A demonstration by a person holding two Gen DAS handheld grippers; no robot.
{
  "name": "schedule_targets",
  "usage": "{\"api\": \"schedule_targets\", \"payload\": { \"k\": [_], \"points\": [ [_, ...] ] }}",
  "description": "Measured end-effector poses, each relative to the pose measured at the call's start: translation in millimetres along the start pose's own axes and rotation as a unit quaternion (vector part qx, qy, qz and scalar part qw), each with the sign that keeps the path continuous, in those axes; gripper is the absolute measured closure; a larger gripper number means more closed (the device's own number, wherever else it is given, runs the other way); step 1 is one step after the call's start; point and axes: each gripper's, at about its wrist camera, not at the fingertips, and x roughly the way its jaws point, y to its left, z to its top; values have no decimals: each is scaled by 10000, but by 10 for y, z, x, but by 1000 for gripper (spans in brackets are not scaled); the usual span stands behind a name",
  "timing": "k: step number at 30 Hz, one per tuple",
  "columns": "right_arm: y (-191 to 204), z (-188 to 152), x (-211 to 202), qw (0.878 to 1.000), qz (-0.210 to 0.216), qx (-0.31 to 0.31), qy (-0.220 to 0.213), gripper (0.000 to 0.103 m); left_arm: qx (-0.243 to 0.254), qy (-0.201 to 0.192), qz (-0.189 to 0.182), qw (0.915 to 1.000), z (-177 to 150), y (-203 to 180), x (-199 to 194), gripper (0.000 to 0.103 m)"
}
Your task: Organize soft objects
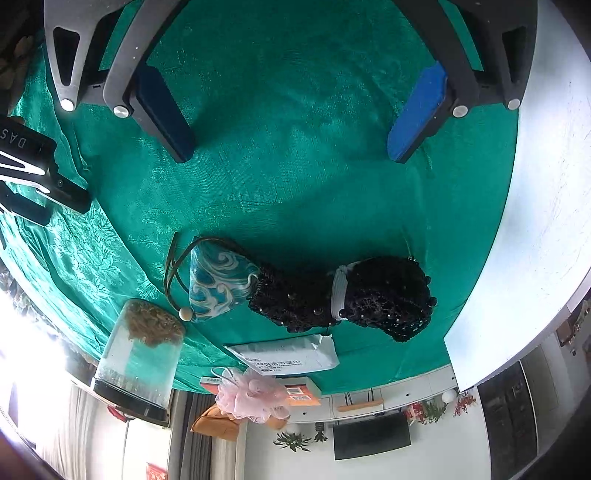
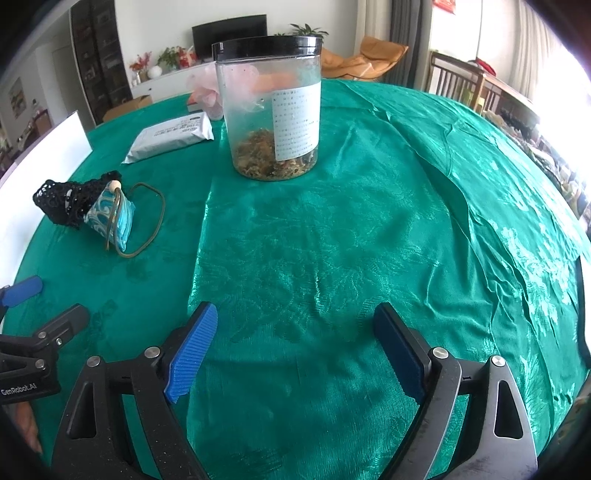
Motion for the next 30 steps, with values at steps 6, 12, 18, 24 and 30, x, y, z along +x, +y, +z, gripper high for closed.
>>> {"api": "schedule_targets", "payload": {
  "k": [6,12,18,24,30],
  "points": [
    [1,1,0,10000,-5,7,-2,14,-1,0,0,10000,0,1,-1,0],
    [12,0,-8,10000,-31,40,-31,14,-1,0,0,10000,-1,1,-1,0],
    [11,-2,-6,10000,-12,34,-40,14,-4,-2,1,10000,-3,4,-1,0],
    [10,-25,-15,9998,-6,74,-177,14,-4,0,2,10000,5,1,3,0],
    [-51,-14,-23,9991,196,272,-250,14,-5,0,1,10000,6,4,3,0]
  ]
}}
